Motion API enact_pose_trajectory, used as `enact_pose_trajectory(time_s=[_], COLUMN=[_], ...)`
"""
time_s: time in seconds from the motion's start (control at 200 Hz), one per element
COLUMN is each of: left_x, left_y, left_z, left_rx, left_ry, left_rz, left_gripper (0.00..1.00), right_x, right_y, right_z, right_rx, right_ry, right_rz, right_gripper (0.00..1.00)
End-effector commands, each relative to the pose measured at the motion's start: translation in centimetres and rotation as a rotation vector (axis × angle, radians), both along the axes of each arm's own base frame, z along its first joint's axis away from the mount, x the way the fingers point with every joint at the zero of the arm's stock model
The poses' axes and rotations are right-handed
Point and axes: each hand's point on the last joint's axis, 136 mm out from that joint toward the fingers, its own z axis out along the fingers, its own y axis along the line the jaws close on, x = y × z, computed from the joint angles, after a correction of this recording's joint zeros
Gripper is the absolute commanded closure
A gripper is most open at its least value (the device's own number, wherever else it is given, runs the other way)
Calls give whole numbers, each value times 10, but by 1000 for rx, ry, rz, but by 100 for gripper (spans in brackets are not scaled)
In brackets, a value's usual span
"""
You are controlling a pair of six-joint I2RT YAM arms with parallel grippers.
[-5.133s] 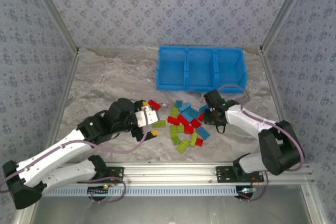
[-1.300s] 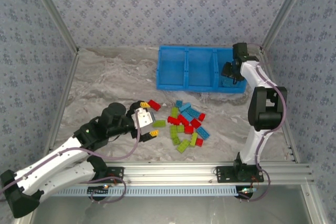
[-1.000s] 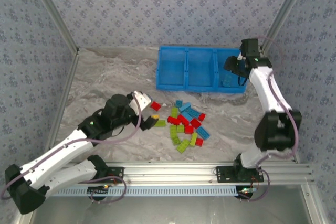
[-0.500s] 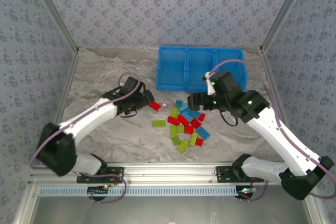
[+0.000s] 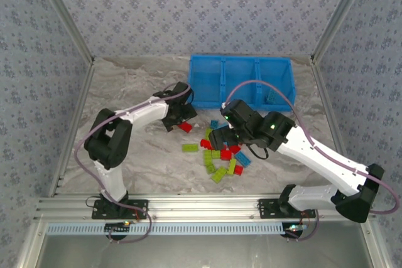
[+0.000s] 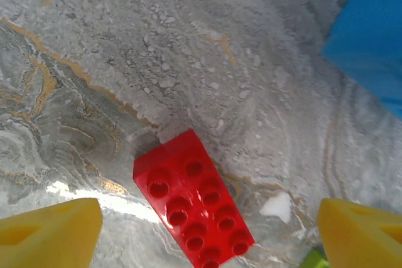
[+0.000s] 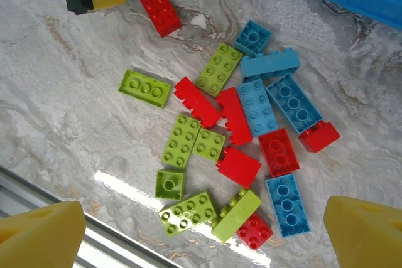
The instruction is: Sort the legos into containers by color
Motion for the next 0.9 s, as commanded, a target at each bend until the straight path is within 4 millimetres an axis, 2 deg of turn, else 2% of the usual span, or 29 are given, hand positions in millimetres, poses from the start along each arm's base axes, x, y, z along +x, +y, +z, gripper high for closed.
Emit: enact_pose_trajectory(time_s=[0.0,0.085,0.22,0.315,0.375,0.43,0.495,0.615,0.72,0.755,0.77,0.8,0.844,0.894], left_x=[-14,-19,-25,-26,-26,-25,-23,-14,2,9,13,22,35,50], left_y=[8,9,6,5,3,0,-8,-26,-39,-42,-43,-44,-46,-56], left_z=[-16,-28,-35,-29,-19,-4,24,96,157,170,174,183,191,195], left_rx=[41,44,15,-4,-17,-33,-50,-42,53,88,102,129,169,185], left_ry=[107,142,156,137,110,75,8,-205,-416,-468,-484,-519,-561,-602], left_rz=[69,66,56,28,-6,-48,-106,-227,-336,-363,-374,-387,-401,-457], left_gripper=[19,28,48,60,66,71,74,75,78,79,80,81,81,80], right_x=[-2,-1,0,1,3,4,6,10,14,15,13,13,13,11], right_y=[-13,-17,-21,-23,-24,-25,-27,-34,-41,-43,-46,-48,-50,-52], right_z=[-3,-2,-4,-4,-3,-1,2,9,18,22,12,13,14,15], right_rx=[-28,-30,-34,-38,-37,-34,-26,-10,20,37,18,26,34,37], right_ry=[-9,-18,-27,-33,-41,-50,-62,-101,-139,-150,-136,-141,-144,-147], right_rz=[-48,-62,-85,-100,-111,-121,-139,-181,-227,-239,-241,-251,-259,-260], right_gripper=[0,0,0,0,0,0,0,0,0,0,0,0,0,0])
